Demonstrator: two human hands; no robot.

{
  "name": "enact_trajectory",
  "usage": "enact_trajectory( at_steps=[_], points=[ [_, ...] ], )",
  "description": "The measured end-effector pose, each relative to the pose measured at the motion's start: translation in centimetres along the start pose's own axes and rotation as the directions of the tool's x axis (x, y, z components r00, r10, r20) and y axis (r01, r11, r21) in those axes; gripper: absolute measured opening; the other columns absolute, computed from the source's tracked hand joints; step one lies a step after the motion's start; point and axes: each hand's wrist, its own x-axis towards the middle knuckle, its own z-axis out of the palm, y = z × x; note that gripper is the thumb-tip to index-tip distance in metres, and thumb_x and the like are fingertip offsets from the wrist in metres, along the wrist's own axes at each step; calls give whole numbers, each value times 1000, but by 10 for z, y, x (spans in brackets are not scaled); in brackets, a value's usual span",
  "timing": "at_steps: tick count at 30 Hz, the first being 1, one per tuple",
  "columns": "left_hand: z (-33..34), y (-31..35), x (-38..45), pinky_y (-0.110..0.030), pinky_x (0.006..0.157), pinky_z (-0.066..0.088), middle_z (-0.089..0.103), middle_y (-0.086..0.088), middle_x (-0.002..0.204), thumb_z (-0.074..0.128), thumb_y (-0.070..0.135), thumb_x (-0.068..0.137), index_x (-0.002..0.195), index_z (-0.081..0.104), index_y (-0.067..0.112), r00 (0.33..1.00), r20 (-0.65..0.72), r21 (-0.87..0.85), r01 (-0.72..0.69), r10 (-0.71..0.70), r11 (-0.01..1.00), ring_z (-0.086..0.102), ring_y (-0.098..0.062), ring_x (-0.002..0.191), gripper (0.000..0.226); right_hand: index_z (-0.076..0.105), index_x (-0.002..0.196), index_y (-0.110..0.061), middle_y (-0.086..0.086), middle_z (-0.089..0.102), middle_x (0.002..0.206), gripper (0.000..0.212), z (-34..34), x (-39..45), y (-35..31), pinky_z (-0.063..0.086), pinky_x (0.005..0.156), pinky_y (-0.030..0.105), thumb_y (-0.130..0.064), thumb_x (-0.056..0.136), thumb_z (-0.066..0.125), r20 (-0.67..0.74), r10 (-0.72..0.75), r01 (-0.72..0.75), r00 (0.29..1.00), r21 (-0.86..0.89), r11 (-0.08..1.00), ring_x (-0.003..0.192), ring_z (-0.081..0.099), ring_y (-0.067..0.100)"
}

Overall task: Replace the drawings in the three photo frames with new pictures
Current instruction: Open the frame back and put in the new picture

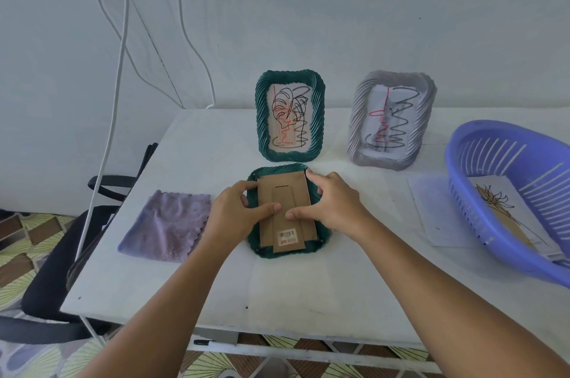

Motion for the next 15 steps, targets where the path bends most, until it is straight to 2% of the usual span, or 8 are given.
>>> enact_trajectory(
  at_steps=[3,8,15],
  points=[
    [0,1,-1,-27,62,43,55,0,86,83,58,71,140,57,28,1000,0,6,-18,18,1000,55,-16,78,79,30,157,-39,-1,45,129,114,0,0,1,39,110,46,-78,62,78,19,0,0,1000,0,1000,128,46,23],
    [0,3,0,-25,61,40,52,2,86,82,57,73,144,55,25,1000,9,22,-7,7,1000,53,-15,77,82,26,158,-44,1,42,126,106,-5,-1,-3,38,110,45,-78,68,72,64,-10,15,998,-77,997,124,46,25],
    [-1,4,-2,-25,60,41,55,1,87,82,58,73,142,56,24,1000,12,28,-6,6,1000,55,-15,78,81,27,158,-41,-2,40,123,106,0,-5,1,36,111,44,-78,70,72,-5,-40,39,999,-54,998,126,44,23]
  ],
)
